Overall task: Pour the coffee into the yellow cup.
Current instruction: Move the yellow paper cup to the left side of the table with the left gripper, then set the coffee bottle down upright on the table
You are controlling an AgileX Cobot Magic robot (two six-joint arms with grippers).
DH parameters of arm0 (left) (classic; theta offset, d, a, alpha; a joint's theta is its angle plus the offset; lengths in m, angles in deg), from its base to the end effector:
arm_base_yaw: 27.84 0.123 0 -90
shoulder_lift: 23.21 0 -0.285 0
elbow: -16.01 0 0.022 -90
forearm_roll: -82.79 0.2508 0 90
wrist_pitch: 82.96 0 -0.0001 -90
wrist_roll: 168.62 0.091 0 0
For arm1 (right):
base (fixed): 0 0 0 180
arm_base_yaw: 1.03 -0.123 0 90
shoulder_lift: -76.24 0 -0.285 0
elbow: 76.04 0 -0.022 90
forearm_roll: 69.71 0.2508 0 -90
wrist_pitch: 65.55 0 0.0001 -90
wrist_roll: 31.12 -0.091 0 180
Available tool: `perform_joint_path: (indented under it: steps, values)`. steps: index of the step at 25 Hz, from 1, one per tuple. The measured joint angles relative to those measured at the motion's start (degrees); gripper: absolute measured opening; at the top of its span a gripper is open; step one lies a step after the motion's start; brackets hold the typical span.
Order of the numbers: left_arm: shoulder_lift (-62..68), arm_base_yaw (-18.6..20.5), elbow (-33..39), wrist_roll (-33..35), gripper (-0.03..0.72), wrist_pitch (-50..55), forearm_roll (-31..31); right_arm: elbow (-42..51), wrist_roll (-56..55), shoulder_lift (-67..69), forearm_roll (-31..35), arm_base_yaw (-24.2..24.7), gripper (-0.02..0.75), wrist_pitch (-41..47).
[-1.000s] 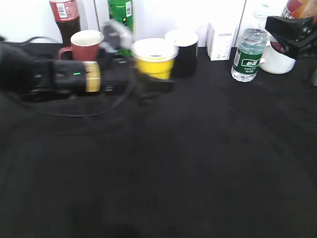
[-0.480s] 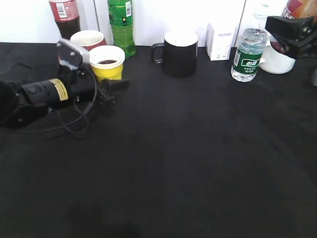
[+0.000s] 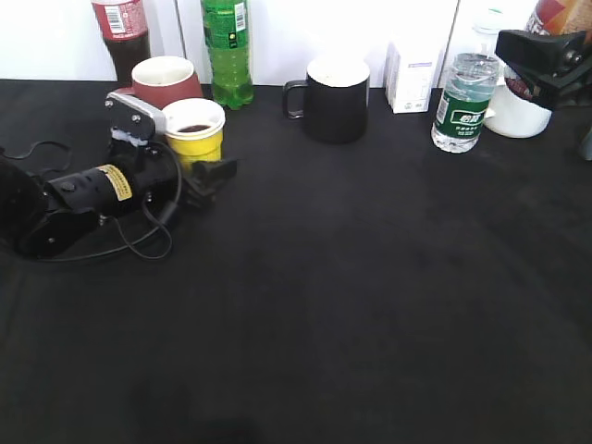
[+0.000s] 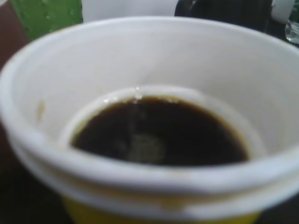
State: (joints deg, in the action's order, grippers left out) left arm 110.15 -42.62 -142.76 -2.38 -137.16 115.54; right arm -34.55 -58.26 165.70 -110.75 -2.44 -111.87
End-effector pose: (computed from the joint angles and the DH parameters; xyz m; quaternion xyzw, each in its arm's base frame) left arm 0.3786 -0.1411 0.0916 0.2796 0.7346 -0.2193 0.5780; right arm 0.2800 0.0501 0.2564 -0.2013 0.6927 0.1627 0.6732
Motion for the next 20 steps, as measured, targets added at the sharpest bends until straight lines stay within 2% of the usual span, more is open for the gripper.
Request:
perform_joint_path:
  steps: [2,4,7,9,11,13,15,17,20]
  values:
    - [-0.6,0.0,1.2,0.1,0.613,0.1,-0.9,0.0,0.0,0.0,0.0,0.0,0.528,0.0]
    - [-2.7,0.0,4.9,0.2,0.618,-0.1,-4.3,0.0,0.0,0.0,0.0,0.0,0.528,0.0]
    - [-6.7,0.0,11.7,0.3,0.617,-0.9,-5.7,0.0,0.0,0.1,0.6,0.0,0.527,1.4]
    - [-11.1,0.1,17.1,0.3,0.608,-0.1,-5.3,0.0,0.3,2.9,4.9,0.0,0.527,2.0]
    - [-16.8,0.1,21.3,0.2,0.596,0.2,-1.6,0.0,6.8,8.3,10.2,0.0,0.527,2.2]
    - [-22.4,0.1,24.3,0.2,0.592,0.2,-0.3,0.0,14.1,15.1,17.5,0.0,0.527,0.9]
    - [-26.1,0.1,25.2,0.2,0.591,-0.3,0.4,0.0,18.0,21.9,22.6,0.0,0.527,-4.3]
    - [-26.8,0.1,25.2,0.2,0.589,-1.3,1.9,0.0,20.1,27.9,24.9,0.0,0.527,-10.1]
    - [-26.8,0.1,25.2,-1.4,0.588,-1.2,5.0,-0.1,22.9,32.9,27.0,0.0,0.527,-13.1]
